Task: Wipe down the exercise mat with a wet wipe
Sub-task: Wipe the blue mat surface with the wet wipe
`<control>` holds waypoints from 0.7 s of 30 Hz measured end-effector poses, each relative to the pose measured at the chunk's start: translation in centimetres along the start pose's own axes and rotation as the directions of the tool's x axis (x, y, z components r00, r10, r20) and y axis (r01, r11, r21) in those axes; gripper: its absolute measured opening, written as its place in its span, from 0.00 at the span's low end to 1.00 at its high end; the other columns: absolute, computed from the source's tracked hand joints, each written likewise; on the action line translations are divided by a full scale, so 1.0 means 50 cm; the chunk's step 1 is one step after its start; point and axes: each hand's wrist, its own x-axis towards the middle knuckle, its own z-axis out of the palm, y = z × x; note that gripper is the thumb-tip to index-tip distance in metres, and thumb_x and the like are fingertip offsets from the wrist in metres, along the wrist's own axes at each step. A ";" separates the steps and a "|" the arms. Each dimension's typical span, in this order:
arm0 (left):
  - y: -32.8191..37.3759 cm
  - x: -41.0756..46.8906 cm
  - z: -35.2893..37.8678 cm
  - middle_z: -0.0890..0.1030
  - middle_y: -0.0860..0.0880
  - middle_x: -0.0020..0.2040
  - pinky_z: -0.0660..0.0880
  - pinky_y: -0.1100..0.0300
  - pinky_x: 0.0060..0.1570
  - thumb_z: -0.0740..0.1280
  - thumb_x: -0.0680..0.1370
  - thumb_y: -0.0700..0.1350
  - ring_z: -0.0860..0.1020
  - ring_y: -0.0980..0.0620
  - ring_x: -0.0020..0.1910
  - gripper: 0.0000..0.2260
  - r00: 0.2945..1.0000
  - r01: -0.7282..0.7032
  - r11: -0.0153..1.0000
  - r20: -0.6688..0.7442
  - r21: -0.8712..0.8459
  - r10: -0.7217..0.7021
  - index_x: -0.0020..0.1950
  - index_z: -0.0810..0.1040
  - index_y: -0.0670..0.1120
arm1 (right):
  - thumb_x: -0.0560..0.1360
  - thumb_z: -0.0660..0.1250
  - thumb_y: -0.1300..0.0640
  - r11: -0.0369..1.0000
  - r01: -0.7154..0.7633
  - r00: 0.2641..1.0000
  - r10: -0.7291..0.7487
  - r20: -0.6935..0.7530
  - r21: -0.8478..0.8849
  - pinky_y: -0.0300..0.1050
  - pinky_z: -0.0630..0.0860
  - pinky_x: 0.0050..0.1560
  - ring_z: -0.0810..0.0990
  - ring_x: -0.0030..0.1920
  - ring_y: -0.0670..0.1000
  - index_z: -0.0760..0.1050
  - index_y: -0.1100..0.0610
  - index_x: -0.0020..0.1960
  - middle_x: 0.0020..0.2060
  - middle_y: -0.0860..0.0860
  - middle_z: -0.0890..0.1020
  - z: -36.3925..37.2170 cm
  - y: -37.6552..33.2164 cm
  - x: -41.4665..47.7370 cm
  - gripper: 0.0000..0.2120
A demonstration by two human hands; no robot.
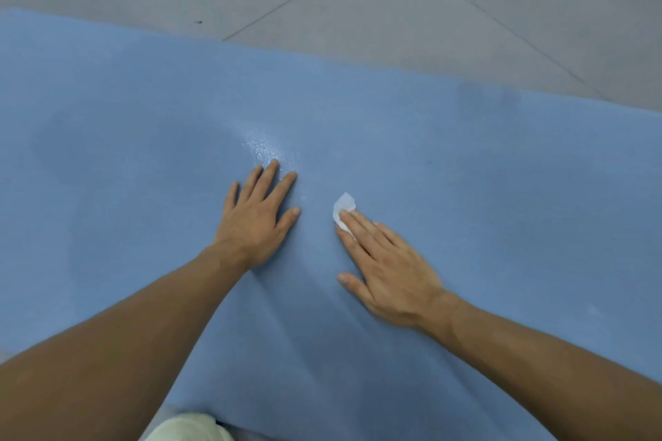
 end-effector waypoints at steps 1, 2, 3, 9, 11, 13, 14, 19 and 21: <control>-0.006 0.003 -0.003 0.43 0.57 0.84 0.42 0.46 0.80 0.50 0.83 0.63 0.41 0.55 0.82 0.29 1.000 -0.003 1.000 -0.004 0.000 0.003 0.83 0.48 0.62 | 0.84 0.48 0.37 1.000 0.010 1.000 -0.010 -0.004 0.002 0.49 0.49 0.81 0.48 0.83 0.50 0.53 0.57 0.83 0.83 0.53 0.51 0.000 -0.003 0.010 0.35; -0.012 0.005 -0.005 0.43 0.57 0.84 0.42 0.46 0.80 0.50 0.83 0.63 0.41 0.55 0.82 0.29 1.000 -0.003 1.000 -0.007 -0.003 0.003 0.83 0.48 0.62 | 0.84 0.48 0.36 1.000 -0.001 1.000 0.001 -0.018 0.001 0.49 0.49 0.81 0.49 0.83 0.50 0.53 0.57 0.83 0.83 0.53 0.52 -0.002 0.003 0.022 0.35; -0.018 0.008 -0.008 0.43 0.57 0.84 0.41 0.46 0.81 0.51 0.83 0.63 0.41 0.55 0.82 0.29 1.000 0.000 1.000 -0.009 -0.009 0.000 0.83 0.48 0.61 | 0.84 0.48 0.36 1.000 -0.031 0.999 0.031 -0.030 -0.005 0.49 0.49 0.81 0.50 0.83 0.50 0.53 0.57 0.83 0.83 0.53 0.53 -0.007 0.016 0.035 0.36; -0.071 0.021 -0.027 0.44 0.57 0.84 0.41 0.46 0.80 0.52 0.84 0.62 0.42 0.54 0.83 0.28 0.999 0.041 0.999 -0.032 -0.032 -0.042 0.83 0.50 0.60 | 0.82 0.44 0.36 0.939 -0.345 0.935 0.345 -0.087 0.008 0.52 0.51 0.81 0.52 0.83 0.52 0.54 0.58 0.83 0.83 0.54 0.55 -0.049 0.127 0.136 0.38; -0.095 0.020 -0.033 0.45 0.57 0.84 0.41 0.46 0.80 0.52 0.84 0.62 0.42 0.54 0.83 0.28 0.996 0.073 0.997 -0.042 -0.040 -0.075 0.83 0.51 0.60 | 0.83 0.45 0.36 0.889 -0.455 0.882 0.458 -0.111 0.055 0.53 0.50 0.80 0.51 0.82 0.54 0.53 0.60 0.83 0.83 0.55 0.54 -0.060 0.164 0.171 0.37; -0.121 0.015 -0.039 0.45 0.57 0.84 0.41 0.46 0.80 0.53 0.84 0.61 0.42 0.54 0.83 0.27 0.991 0.120 0.991 -0.049 -0.062 -0.123 0.83 0.51 0.60 | 0.83 0.48 0.37 0.843 -0.527 0.835 0.537 -0.117 0.109 0.55 0.51 0.80 0.51 0.82 0.56 0.53 0.60 0.83 0.83 0.56 0.54 -0.070 0.188 0.203 0.37; -0.134 0.011 -0.042 0.45 0.57 0.84 0.41 0.45 0.80 0.53 0.84 0.61 0.42 0.54 0.83 0.28 0.989 0.137 0.988 -0.050 -0.066 -0.141 0.83 0.51 0.60 | 0.83 0.49 0.37 0.829 -0.542 0.823 0.557 -0.114 0.140 0.55 0.51 0.81 0.51 0.82 0.56 0.52 0.61 0.82 0.83 0.57 0.53 -0.073 0.189 0.217 0.37; -0.175 -0.013 -0.046 0.43 0.58 0.84 0.41 0.46 0.80 0.52 0.84 0.62 0.41 0.55 0.82 0.28 0.984 0.169 0.983 -0.042 -0.070 -0.172 0.83 0.50 0.61 | 0.84 0.49 0.39 0.906 -0.397 0.907 0.411 -0.088 0.147 0.52 0.47 0.81 0.48 0.83 0.55 0.50 0.61 0.83 0.83 0.57 0.50 -0.055 0.085 0.275 0.36; -0.180 -0.017 -0.046 0.44 0.58 0.84 0.41 0.46 0.80 0.52 0.84 0.62 0.41 0.55 0.83 0.28 0.983 0.175 0.981 -0.045 -0.081 -0.179 0.83 0.50 0.61 | 0.83 0.46 0.38 0.947 -0.294 0.953 0.301 -0.036 0.132 0.49 0.44 0.80 0.45 0.83 0.52 0.49 0.59 0.83 0.84 0.54 0.48 -0.050 0.021 0.291 0.37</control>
